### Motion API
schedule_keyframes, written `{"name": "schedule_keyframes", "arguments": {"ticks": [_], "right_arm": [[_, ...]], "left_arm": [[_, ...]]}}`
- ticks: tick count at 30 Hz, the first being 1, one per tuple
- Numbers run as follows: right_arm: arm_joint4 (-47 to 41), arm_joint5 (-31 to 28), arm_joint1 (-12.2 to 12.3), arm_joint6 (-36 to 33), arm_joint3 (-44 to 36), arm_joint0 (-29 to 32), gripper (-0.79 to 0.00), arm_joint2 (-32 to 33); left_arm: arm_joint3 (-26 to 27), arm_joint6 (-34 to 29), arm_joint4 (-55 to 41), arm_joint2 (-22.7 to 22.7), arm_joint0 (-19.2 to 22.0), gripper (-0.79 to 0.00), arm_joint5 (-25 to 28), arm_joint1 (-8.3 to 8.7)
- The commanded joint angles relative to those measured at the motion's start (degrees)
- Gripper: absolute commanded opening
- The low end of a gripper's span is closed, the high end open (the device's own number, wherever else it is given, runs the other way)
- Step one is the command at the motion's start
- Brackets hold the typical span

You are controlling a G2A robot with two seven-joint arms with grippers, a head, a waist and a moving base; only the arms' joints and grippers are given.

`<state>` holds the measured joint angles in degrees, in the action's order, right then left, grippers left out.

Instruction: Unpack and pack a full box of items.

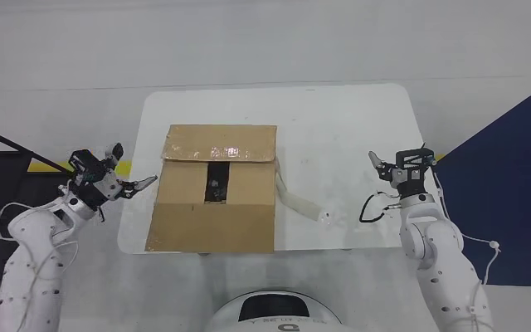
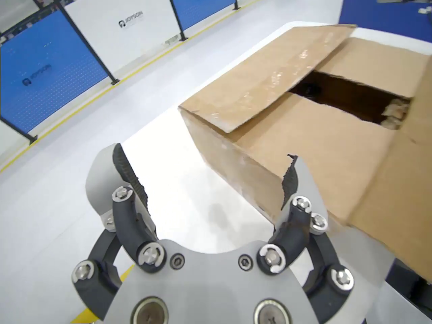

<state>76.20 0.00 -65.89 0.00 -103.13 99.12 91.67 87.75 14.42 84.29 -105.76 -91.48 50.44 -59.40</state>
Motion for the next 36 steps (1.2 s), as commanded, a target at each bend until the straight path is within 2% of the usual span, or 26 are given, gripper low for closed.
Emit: {"name": "schedule_keyframes", "arguments": {"ticks": [1, 5, 9, 13, 19, 25, 30, 36], "right_arm": [[0.0, 0.0, 0.0, 0.0, 0.0, 0.0, 0.000, 0.0], [0.0, 0.0, 0.0, 0.0, 0.0, 0.0, 0.000, 0.0], [0.0, 0.0, 0.0, 0.0, 0.0, 0.0, 0.000, 0.0], [0.0, 0.0, 0.0, 0.0, 0.0, 0.0, 0.000, 0.0], [0.0, 0.0, 0.0, 0.0, 0.0, 0.0, 0.000, 0.0], [0.0, 0.0, 0.0, 0.0, 0.0, 0.0, 0.000, 0.0], [0.0, 0.0, 0.0, 0.0, 0.0, 0.0, 0.000, 0.0], [0.0, 0.0, 0.0, 0.0, 0.0, 0.0, 0.000, 0.0]], "left_arm": [[0.1, -6.6, -2.4, 1.3, 1.9, 0.000, -2.1, -0.15], [-0.6, -15.7, -6.3, 4.9, 5.4, 0.000, -5.7, -0.56], [0.5, -20.3, -6.8, 7.4, 6.5, 0.000, -8.2, -0.76], [0.6, -21.7, -7.0, 8.5, 6.9, 0.000, -10.0, -0.82], [3.4, -22.1, -8.9, 6.7, 7.0, 0.000, -12.6, -0.62], [5.7, -26.2, -10.5, 6.8, 12.0, 0.000, -14.2, -0.40], [0.9, -30.6, -9.2, 11.1, 19.7, 0.000, -17.6, -0.61], [-9.5, -33.8, -8.7, 17.8, 29.2, 0.000, -18.2, -1.27]]}}
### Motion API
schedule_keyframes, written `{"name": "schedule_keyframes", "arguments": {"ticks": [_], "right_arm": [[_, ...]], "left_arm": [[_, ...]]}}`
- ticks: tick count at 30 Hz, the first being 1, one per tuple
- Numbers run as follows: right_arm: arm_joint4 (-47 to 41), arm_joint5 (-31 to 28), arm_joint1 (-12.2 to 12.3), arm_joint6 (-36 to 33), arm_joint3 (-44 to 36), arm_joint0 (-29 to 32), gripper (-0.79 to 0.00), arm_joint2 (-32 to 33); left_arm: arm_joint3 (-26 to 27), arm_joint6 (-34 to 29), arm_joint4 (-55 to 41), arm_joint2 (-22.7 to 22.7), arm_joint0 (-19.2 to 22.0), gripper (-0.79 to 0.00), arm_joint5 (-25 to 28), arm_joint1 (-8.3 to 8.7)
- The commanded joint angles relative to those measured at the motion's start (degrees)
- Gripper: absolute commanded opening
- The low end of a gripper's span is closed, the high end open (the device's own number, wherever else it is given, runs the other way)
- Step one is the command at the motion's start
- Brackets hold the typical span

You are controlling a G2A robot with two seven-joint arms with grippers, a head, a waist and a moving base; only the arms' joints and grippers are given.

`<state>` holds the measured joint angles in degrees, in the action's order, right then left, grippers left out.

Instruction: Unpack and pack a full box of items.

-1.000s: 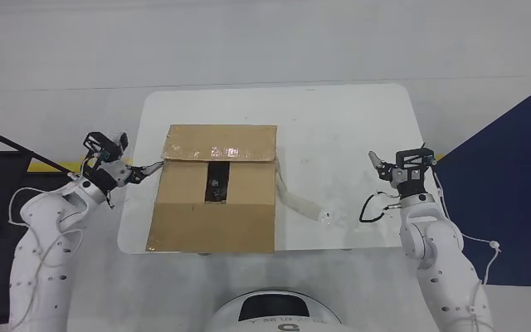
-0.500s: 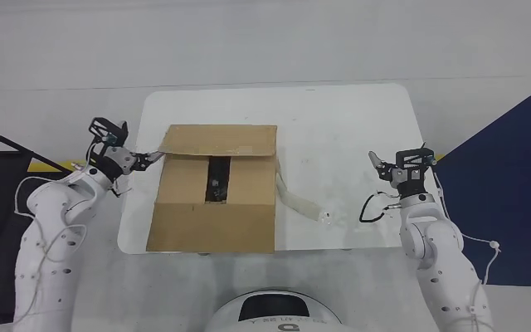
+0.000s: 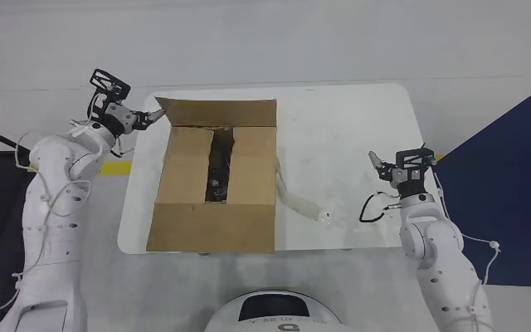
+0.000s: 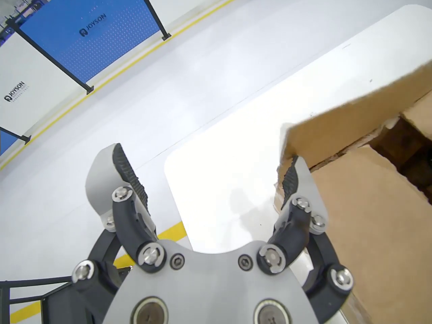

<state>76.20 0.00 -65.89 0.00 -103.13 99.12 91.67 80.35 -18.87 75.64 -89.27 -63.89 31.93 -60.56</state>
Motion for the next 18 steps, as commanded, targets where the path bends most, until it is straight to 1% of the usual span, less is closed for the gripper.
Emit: {"name": "schedule_keyframes", "arguments": {"ticks": [1, 6, 8, 10, 13, 15, 18], "right_arm": [[0.0, 0.0, 0.0, 0.0, 0.0, 0.0, 0.000, 0.0], [0.0, 0.0, 0.0, 0.0, 0.0, 0.0, 0.000, 0.0], [0.0, 0.0, 0.0, 0.0, 0.0, 0.0, 0.000, 0.0], [0.0, 0.0, 0.0, 0.0, 0.0, 0.0, 0.000, 0.0], [0.0, 0.0, 0.0, 0.0, 0.0, 0.0, 0.000, 0.0], [0.0, 0.0, 0.0, 0.0, 0.0, 0.0, 0.000, 0.0], [0.0, 0.0, 0.0, 0.0, 0.0, 0.0, 0.000, 0.0]], "left_arm": [[-3.9, -0.9, 0.4, 2.4, 2.9, 0.000, 0.3, -0.24], [-12.0, -0.7, 2.3, 7.4, 7.5, 0.000, 0.4, -0.94], [-14.8, -0.1, 2.7, 8.7, 9.0, 0.000, 0.5, -1.15], [-16.0, 0.7, 2.7, 8.8, 9.6, 0.000, 1.5, -1.09], [-16.5, 1.7, 3.1, 7.7, 9.3, 0.000, 3.0, -0.61], [-15.6, 2.6, 2.8, 5.5, 7.9, 0.000, 5.0, 0.04], [-12.1, 5.5, 3.0, -0.2, 3.3, 0.000, 9.3, 1.63]]}}
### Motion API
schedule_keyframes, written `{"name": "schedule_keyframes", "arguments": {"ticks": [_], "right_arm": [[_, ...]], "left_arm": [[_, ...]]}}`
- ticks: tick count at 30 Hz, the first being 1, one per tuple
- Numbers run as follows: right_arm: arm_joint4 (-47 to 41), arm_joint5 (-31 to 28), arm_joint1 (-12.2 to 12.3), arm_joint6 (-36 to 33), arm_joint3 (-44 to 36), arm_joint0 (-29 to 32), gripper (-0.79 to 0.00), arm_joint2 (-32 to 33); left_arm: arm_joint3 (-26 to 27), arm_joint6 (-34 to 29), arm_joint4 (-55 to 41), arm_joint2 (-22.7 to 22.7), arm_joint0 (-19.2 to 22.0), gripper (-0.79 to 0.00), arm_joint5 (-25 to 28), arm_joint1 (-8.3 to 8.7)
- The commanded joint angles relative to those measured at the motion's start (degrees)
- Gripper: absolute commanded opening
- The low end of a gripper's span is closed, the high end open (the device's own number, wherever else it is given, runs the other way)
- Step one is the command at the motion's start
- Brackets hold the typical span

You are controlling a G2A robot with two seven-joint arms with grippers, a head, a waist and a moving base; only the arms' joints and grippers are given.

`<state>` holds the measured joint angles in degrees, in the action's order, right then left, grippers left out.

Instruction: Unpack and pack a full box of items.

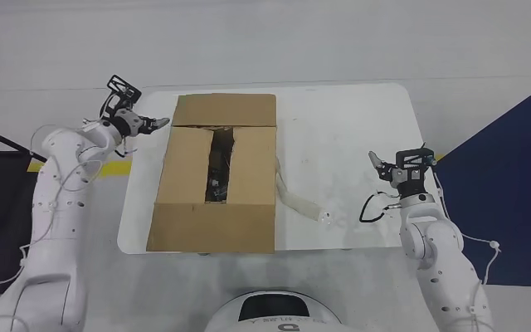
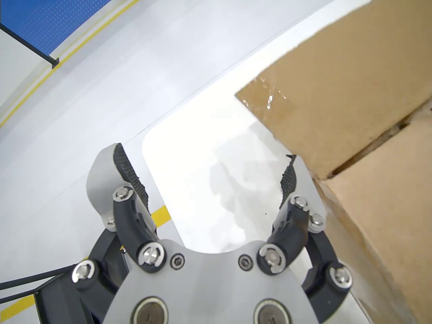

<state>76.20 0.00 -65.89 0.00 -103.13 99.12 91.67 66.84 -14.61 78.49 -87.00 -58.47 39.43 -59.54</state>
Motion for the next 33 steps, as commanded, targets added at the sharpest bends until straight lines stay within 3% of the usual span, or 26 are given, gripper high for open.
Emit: {"name": "schedule_keyframes", "arguments": {"ticks": [1, 6, 11, 14, 19, 24, 27, 30, 33], "right_arm": [[0.0, 0.0, 0.0, 0.0, 0.0, 0.0, 0.000, 0.0], [0.0, 0.0, 0.0, 0.0, 0.0, 0.0, 0.000, 0.0], [0.0, 0.0, 0.0, 0.0, 0.0, 0.0, 0.000, 0.0], [0.0, 0.0, 0.0, 0.0, 0.0, 0.0, 0.000, 0.0], [0.0, 0.0, 0.0, 0.0, 0.0, 0.0, 0.000, 0.0], [0.0, 0.0, 0.0, 0.0, 0.0, 0.0, 0.000, 0.0], [0.0, 0.0, 0.0, 0.0, 0.0, 0.0, 0.000, 0.0], [0.0, 0.0, 0.0, 0.0, 0.0, 0.0, 0.000, 0.0], [0.0, 0.0, 0.0, 0.0, 0.0, 0.0, 0.000, 0.0]], "left_arm": [[2.5, 2.4, 0.1, -4.9, -4.2, 0.000, 3.5, 1.21], [7.5, 8.2, 1.3, -15.9, -15.2, 0.000, 10.7, 3.60], [14.7, 14.6, 6.7, -20.2, -24.0, 0.000, 16.6, 4.75], [20.0, 18.5, 11.2, -19.5, -28.2, 0.000, 16.0, 4.90], [28.4, 17.9, 12.0, -15.5, -29.5, 0.000, 17.0, 4.79], [37.1, 9.8, 9.5, -9.1, -28.4, 0.000, 17.8, 4.43], [38.2, 3.6, 6.1, -5.0, -26.2, 0.000, 16.7, 4.05], [38.1, -4.5, 3.3, 1.2, -22.5, 0.000, 12.4, 3.29], [38.0, -8.8, 0.9, 6.5, -19.2, 0.000, 9.7, 2.58]]}}
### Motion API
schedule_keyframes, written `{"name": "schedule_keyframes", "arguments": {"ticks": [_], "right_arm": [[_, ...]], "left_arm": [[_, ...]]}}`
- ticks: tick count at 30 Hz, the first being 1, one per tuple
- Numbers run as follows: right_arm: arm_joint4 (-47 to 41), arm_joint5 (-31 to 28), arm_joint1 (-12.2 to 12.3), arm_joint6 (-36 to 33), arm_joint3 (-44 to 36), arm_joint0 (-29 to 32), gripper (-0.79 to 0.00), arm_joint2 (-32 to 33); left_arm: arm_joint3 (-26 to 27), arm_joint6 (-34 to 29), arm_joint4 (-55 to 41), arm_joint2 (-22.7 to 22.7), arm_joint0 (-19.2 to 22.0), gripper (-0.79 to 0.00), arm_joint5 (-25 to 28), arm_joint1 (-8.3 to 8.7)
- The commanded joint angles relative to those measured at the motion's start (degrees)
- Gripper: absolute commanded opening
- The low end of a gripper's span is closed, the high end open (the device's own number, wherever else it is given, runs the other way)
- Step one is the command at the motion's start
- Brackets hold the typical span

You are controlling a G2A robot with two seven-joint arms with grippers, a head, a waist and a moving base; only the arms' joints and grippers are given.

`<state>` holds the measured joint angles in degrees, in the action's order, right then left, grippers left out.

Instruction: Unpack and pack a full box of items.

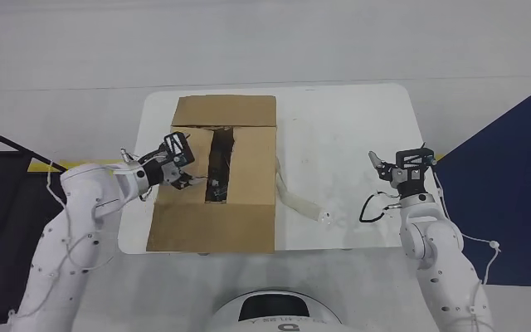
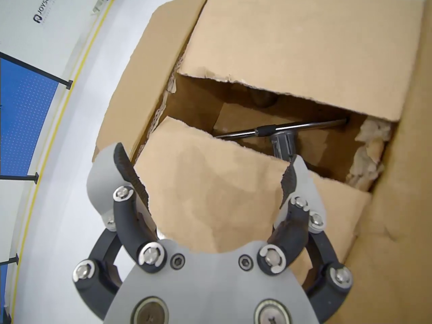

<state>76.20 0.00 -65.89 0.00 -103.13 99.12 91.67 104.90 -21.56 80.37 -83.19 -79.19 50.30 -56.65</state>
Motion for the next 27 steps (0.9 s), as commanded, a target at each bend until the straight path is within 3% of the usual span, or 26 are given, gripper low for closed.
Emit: {"name": "schedule_keyframes", "arguments": {"ticks": [1, 6, 10, 14, 21, 27], "right_arm": [[0.0, 0.0, 0.0, 0.0, 0.0, 0.0, 0.000, 0.0], [0.0, 0.0, 0.0, 0.0, 0.0, 0.0, 0.000, 0.0], [0.0, 0.0, 0.0, 0.0, 0.0, 0.0, 0.000, 0.0], [0.0, 0.0, 0.0, 0.0, 0.0, 0.0, 0.000, 0.0], [0.0, 0.0, 0.0, 0.0, 0.0, 0.0, 0.000, 0.0], [0.0, 0.0, 0.0, 0.0, 0.0, 0.0, 0.000, 0.0]], "left_arm": [[-0.1, -2.4, -1.1, 3.8, 2.2, 0.000, -1.9, -0.46], [-2.3, -6.9, 3.0, 13.5, 6.8, 0.000, -9.3, -1.98], [-4.5, -7.0, 4.7, 17.4, 8.8, 0.000, -12.6, -2.78], [-4.5, -6.8, 3.8, 17.4, 9.3, 0.000, -13.4, -2.92], [0.5, -4.1, 6.1, 11.5, 5.4, 0.000, -15.7, -1.91], [-1.3, -5.4, 9.1, 14.4, 5.2, 0.000, -17.7, -2.30]]}}
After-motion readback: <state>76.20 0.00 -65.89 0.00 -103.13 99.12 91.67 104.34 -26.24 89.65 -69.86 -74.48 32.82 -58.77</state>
